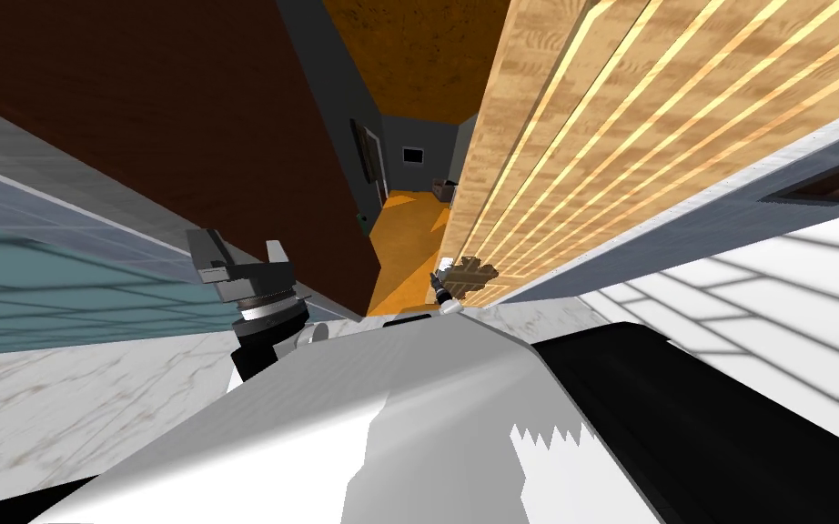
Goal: Push the door open
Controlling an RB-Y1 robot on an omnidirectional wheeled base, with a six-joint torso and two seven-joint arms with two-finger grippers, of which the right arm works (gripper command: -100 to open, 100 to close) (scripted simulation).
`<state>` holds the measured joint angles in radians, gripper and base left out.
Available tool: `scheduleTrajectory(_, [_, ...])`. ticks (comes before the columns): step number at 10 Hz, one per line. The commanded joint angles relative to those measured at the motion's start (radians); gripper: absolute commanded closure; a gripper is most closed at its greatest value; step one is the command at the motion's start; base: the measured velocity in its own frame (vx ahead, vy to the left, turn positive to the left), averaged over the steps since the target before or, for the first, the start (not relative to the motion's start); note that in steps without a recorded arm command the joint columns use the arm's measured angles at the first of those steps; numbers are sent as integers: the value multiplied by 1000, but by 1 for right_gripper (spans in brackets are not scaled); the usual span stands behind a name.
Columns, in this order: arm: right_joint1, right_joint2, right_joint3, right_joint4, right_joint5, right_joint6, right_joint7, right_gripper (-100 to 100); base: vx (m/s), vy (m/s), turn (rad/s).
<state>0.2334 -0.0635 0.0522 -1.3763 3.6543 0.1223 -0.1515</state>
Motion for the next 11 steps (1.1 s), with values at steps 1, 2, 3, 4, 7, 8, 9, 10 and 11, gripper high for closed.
scheduleTrajectory(1, [-9, -15, 2, 5, 50, -31, 39, -100, -85, 3, 80])
scheduleTrajectory(2, [-18, -23, 1, 13, 81, -50, 66, -100, -94, 5, 90])
scheduleTrajectory(3, [-28, -31, 0, 21, 110, -69, 94, -100, -96, 6, 100])
scheduleTrajectory(4, [-28, -31, 0, 21, 123, -69, 94, -100, -62, -7, 29])
scheduleTrajectory(7, [-47, -46, -2, 38, 200, -110, 153, -100, -62, 1, 70])
scheduleTrajectory(8, [-58, -55, -4, 47, 238, -131, 183, -100, -58, -6, 64])
scheduleTrajectory(9, [-68, -63, -5, 56, 266, -153, 214, -100, -85, 7, 106])
scheduleTrajectory(10, [-68, -63, -5, 56, 281, -153, 214, -100, -64, 3, 36])
scheduleTrajectory(11, [-79, -72, -6, 66, 317, -175, 247, -100, -57, 1, 76])
